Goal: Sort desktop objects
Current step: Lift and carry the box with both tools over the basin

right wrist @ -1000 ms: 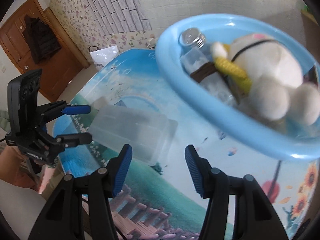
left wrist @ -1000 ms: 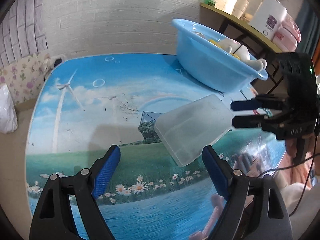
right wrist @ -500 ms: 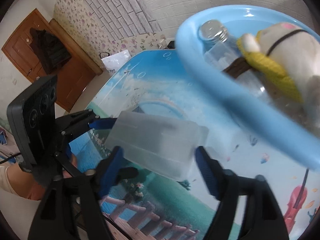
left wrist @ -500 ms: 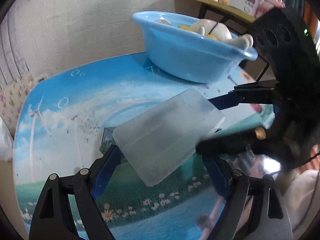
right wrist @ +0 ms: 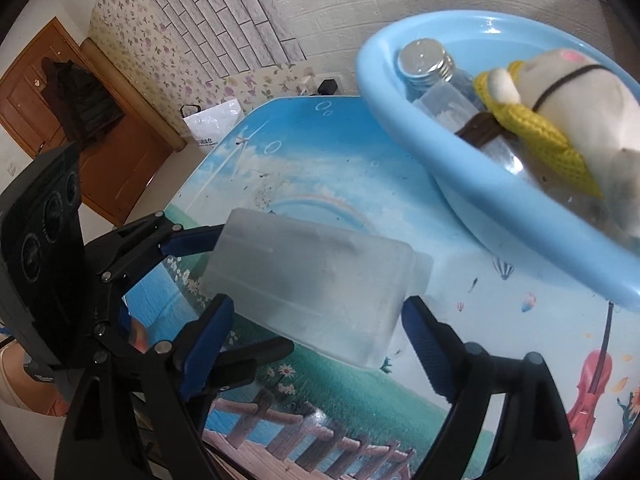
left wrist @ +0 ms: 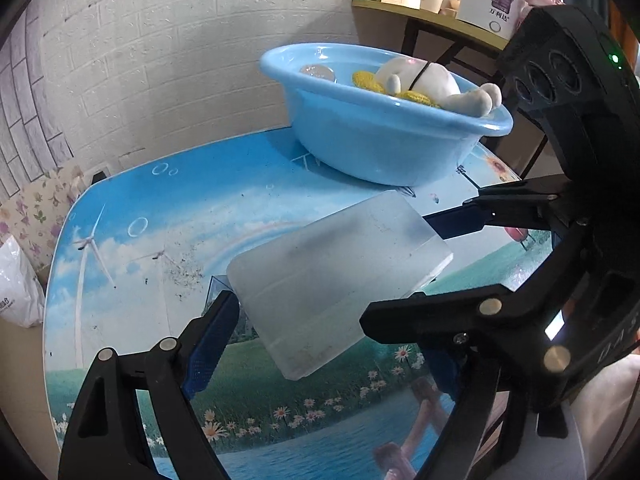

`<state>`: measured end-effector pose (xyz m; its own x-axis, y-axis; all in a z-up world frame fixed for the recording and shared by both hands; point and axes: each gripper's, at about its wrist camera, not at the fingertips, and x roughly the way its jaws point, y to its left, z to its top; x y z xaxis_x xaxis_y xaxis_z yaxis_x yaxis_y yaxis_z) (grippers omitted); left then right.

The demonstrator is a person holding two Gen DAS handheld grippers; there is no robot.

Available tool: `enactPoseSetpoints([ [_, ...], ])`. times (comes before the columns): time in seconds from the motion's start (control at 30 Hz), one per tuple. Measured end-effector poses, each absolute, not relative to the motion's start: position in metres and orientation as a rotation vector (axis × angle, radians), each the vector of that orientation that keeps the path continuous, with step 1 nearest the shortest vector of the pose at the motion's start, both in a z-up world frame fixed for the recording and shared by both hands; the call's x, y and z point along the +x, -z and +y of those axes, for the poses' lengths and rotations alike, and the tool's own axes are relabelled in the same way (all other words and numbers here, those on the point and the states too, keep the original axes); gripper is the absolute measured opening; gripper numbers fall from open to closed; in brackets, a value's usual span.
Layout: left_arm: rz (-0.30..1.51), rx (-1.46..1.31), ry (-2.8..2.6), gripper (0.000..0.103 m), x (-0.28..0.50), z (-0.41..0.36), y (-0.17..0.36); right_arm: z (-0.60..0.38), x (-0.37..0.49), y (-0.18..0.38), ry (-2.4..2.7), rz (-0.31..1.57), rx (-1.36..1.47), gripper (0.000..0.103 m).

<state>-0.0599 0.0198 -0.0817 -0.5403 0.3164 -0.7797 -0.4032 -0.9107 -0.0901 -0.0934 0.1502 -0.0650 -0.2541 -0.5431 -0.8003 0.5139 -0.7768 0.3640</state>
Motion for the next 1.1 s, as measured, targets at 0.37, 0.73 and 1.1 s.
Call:
enactPoseSetpoints([
  [0.37, 0.136, -1.098, -2.529, 0.086, -0.045, 0.009, 0.043, 0.151, -0.079, 0.029, 2.104, -0.076, 1.227, 0.088],
  [0.73, 0.147, -0.863, -2.602, 0.087, -0.040, 0.012, -0.025, 0.172, -0.070, -0.035, 2.171, -0.204, 1.047, 0.088],
  [1.1, 0.201, -0.741, -2.512, 0.087, -0.087, 0.065, -0.051, 0.235, -0.093, -0.083, 2.341, -0.235, 0.916, 0.088],
])
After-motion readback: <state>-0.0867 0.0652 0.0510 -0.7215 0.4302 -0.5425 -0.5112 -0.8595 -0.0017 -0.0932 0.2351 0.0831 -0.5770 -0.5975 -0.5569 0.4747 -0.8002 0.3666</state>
